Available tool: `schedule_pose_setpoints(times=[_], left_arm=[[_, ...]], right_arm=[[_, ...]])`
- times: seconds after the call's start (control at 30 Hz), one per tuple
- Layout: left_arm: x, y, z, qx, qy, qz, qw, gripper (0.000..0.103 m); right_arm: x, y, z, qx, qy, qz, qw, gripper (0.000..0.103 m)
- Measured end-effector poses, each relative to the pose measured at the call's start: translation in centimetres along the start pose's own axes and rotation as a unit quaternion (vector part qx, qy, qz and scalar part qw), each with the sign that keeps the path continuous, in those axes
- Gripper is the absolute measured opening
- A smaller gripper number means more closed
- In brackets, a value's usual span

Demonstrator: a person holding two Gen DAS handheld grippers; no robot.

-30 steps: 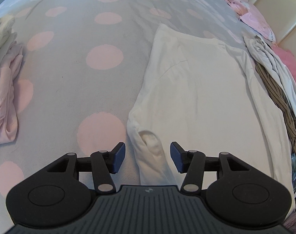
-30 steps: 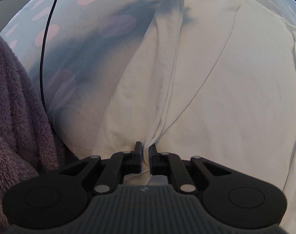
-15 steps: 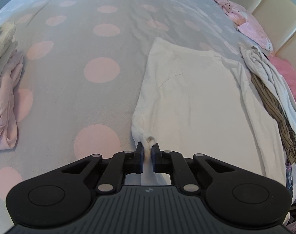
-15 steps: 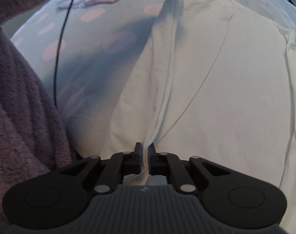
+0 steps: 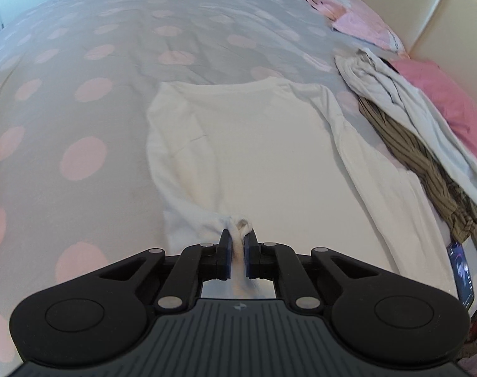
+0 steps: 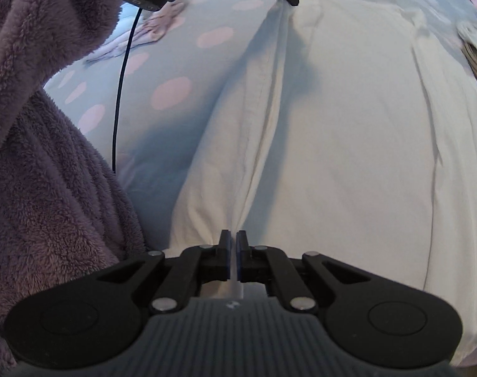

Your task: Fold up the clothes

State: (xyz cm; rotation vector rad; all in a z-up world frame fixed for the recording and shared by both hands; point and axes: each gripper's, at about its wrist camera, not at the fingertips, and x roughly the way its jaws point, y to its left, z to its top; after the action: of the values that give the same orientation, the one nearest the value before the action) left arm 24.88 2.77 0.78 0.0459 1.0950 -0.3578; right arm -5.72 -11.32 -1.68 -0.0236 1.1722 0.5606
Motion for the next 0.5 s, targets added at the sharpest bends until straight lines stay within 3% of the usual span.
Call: schedule_pose_setpoints(times=[0.2,0.4,0.5], left_arm=[[3.9,-2.4,0.4,0.022,0.032,0.001,0.9992,0.005],[6.3,-2.9,-0.1,0.046,0.057,0.007,0.9973,0.005],[6.6,-3.0,-0.5,0.058,0.056,0.005,0.9967,0.007]], right_arm=[[0.7,-2.0,-0.5,0.034,0.012,-0.007,0.999,0.0],[2.0,-3.0,-1.0,0.062,0.031,0.014,0.998,0.0],[2.2,-3.9,-1.2,0.091,0.027,0.019,0.995,0.006]])
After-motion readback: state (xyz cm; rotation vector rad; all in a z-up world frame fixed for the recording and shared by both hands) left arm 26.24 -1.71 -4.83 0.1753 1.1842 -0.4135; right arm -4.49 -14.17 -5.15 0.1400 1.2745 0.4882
